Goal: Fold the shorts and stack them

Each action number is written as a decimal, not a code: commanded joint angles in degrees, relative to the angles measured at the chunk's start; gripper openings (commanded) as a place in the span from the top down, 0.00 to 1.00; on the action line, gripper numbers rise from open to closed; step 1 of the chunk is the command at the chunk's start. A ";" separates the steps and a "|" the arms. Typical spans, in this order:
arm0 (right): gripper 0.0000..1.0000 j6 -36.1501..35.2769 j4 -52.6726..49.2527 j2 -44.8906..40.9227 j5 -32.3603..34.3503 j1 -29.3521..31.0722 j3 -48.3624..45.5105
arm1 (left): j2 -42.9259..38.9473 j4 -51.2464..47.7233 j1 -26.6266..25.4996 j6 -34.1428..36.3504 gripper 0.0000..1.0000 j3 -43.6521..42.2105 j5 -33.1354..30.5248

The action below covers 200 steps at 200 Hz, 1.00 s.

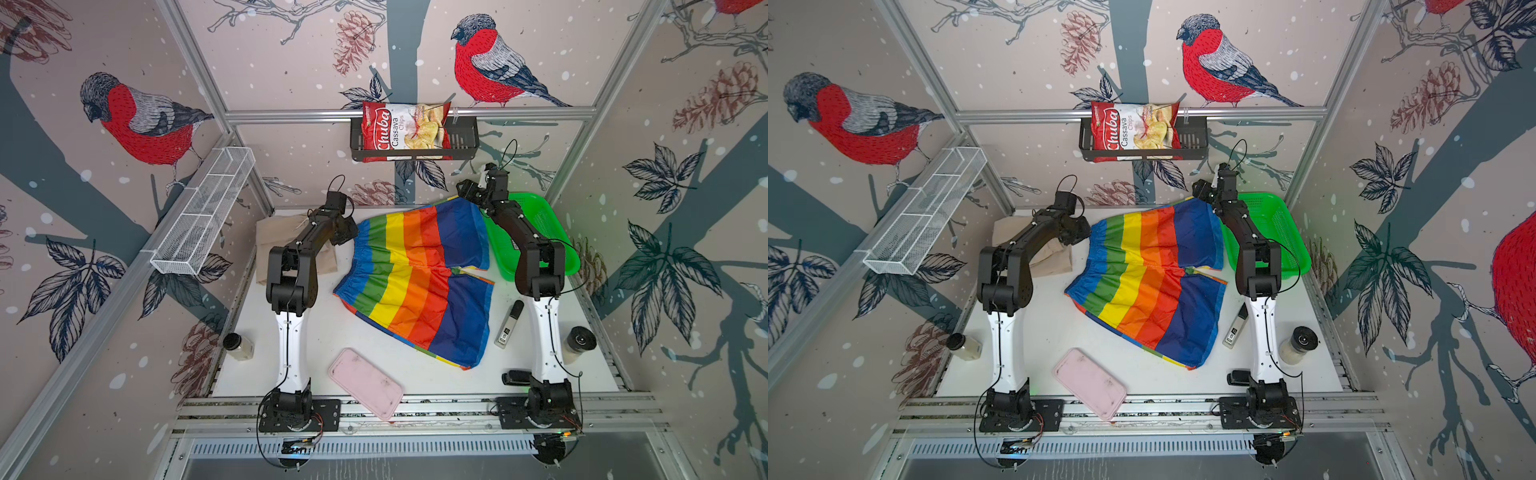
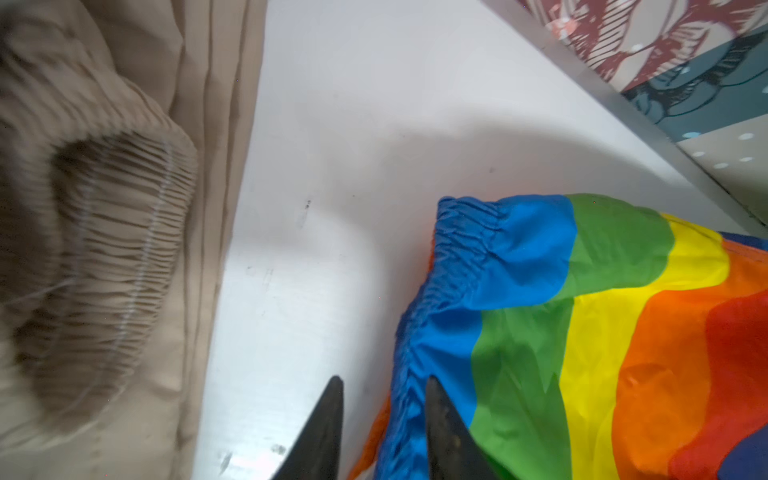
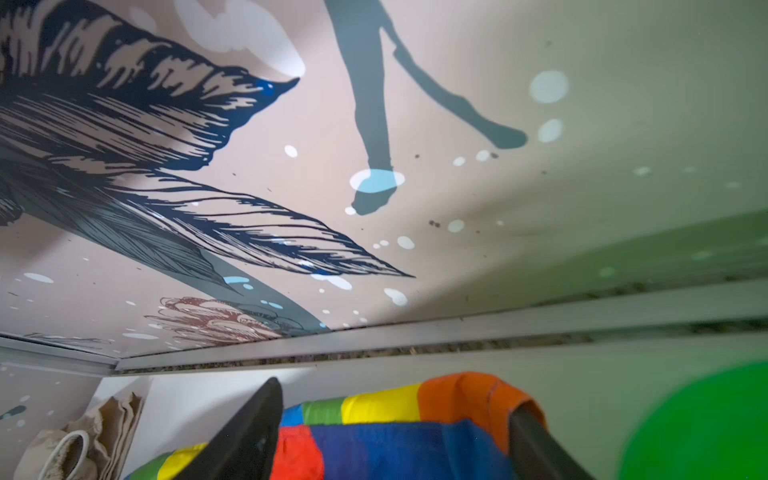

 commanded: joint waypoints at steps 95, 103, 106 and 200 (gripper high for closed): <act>0.59 -4.11 3.48 -30.74 12.09 8.92 -41.30 | 3.92 7.22 -5.24 -1.70 0.80 5.76 4.31; 0.64 -2.67 4.29 -32.06 11.37 10.00 -45.31 | 4.84 9.38 -5.37 -1.93 0.78 5.49 5.26; 0.65 -2.07 4.66 -32.51 11.22 10.46 -46.64 | 5.20 10.09 -5.40 -2.12 0.77 5.27 5.66; 0.72 3.77 8.53 -31.60 14.17 12.28 -63.39 | 12.54 4.32 -1.06 -3.00 0.84 7.23 -1.70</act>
